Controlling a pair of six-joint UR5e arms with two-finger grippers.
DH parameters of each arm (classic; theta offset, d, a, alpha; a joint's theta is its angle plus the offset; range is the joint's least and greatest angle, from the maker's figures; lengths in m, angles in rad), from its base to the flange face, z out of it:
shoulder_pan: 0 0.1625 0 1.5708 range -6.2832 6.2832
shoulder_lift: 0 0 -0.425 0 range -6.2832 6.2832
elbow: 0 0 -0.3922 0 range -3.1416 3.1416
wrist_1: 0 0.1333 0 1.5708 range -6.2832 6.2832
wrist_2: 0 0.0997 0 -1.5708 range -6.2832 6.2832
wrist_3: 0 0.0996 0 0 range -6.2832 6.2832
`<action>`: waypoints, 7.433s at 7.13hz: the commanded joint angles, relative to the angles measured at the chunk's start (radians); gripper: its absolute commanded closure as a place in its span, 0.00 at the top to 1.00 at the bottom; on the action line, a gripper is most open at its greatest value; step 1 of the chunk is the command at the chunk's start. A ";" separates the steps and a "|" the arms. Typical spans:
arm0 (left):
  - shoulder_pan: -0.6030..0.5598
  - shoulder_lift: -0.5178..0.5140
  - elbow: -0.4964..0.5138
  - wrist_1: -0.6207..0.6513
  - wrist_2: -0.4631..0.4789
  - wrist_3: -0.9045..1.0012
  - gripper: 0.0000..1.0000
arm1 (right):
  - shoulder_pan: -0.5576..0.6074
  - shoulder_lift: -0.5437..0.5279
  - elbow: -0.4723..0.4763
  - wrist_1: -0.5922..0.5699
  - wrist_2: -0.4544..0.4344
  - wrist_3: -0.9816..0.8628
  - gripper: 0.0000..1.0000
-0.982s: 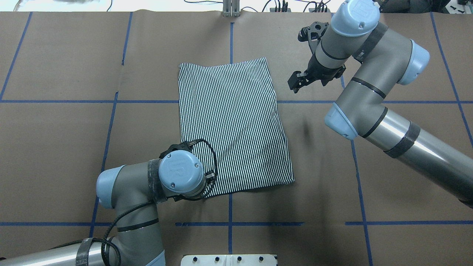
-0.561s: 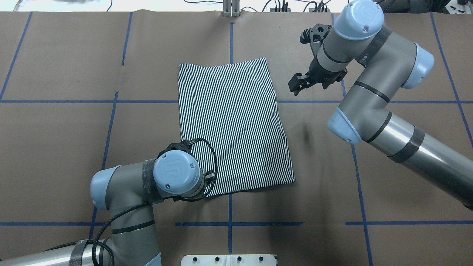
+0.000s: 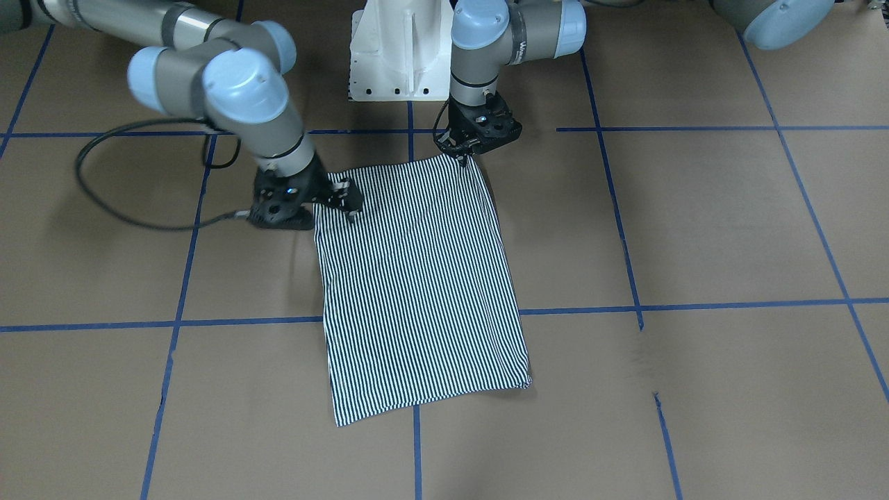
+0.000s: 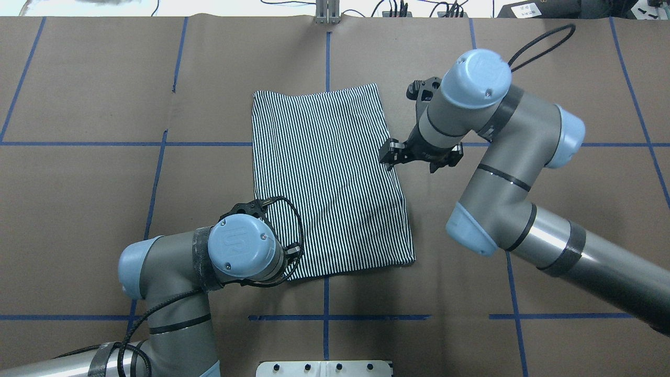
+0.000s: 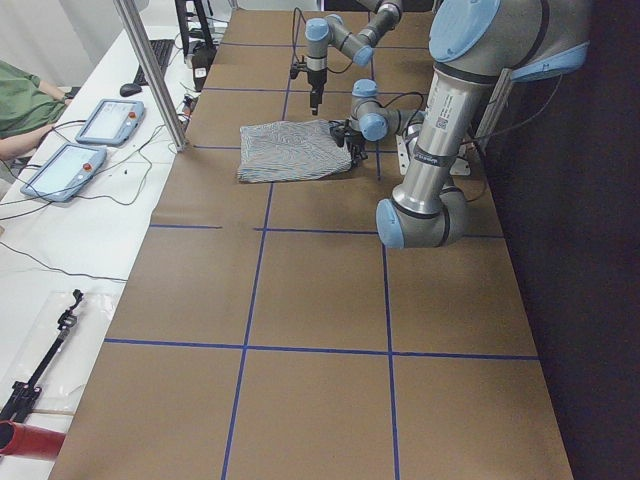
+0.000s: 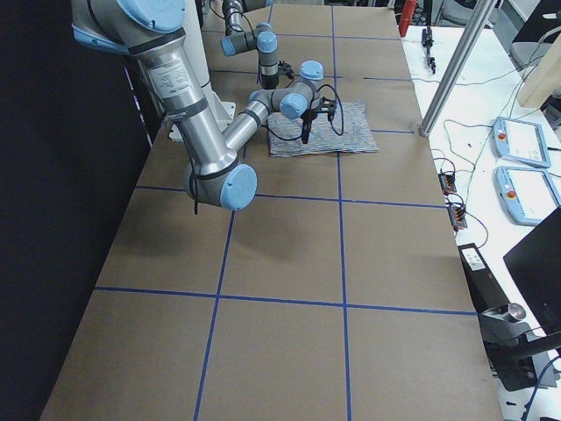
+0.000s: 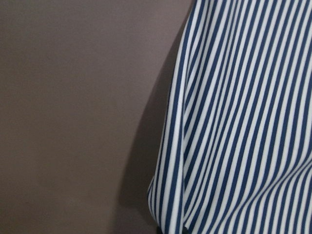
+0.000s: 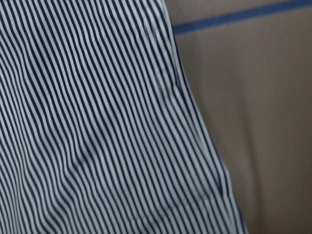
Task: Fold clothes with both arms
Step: 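Lower the right gripper to the other near corner beside the left gripper, then grasp the near edge with both grippers and lift it toward the far edge, then fold the held edge over onto the far half with both grippers, then press the right gripper on the folded shirt while the left gripper withdraws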
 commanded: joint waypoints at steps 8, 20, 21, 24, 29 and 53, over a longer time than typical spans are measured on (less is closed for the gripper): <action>0.026 -0.001 -0.012 -0.006 0.003 0.016 0.00 | -0.228 -0.003 0.000 -0.085 -0.232 0.601 1.00; 0.035 0.001 -0.025 -0.004 0.003 0.018 0.00 | -0.214 0.014 0.010 -0.076 -0.229 0.598 0.00; 0.038 0.001 -0.025 -0.004 0.003 0.018 0.00 | -0.214 0.015 0.013 -0.076 -0.229 0.598 0.00; 0.047 0.006 -0.047 -0.001 0.005 0.060 0.00 | -0.237 0.020 0.051 -0.087 -0.220 0.599 0.00; 0.150 0.108 -0.216 0.034 0.003 0.062 0.00 | -0.345 -0.003 0.221 -0.191 -0.217 0.601 0.00; -0.534 0.105 -0.019 -0.208 -0.196 0.507 1.00 | -0.017 0.440 -0.599 -0.016 -0.448 -0.521 1.00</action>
